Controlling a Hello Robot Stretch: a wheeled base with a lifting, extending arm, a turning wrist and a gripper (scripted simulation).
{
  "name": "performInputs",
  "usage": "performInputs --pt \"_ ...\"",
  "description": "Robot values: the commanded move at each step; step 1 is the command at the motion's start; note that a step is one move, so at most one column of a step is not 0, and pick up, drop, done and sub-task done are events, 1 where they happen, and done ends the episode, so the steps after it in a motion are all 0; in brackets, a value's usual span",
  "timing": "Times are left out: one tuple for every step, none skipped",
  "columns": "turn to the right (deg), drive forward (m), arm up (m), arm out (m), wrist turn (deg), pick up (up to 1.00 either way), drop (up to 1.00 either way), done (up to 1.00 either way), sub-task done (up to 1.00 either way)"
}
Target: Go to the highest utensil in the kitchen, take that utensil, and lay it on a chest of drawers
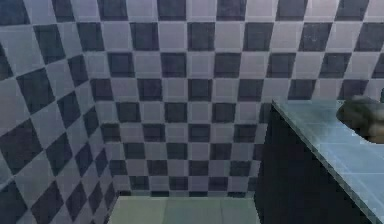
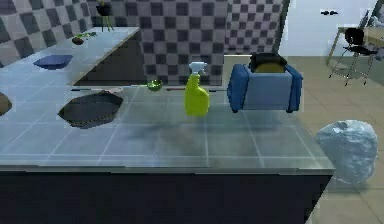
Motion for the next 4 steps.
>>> performInputs --pt "45.0 0.00 0.00 0.00 0.0 0.00 0.00 0.00 0.00" --pt "-42.0 0.00 0.00 0.00 0.0 0.00 0.00 0.00 0.00" --pt "0.0 0.75 0.00 0.00 0.0 0.00 0.00 0.00 0.00" --pt "45.0 0.00 0.00 0.00 0.0 0.00 0.00 0.00 0.00"
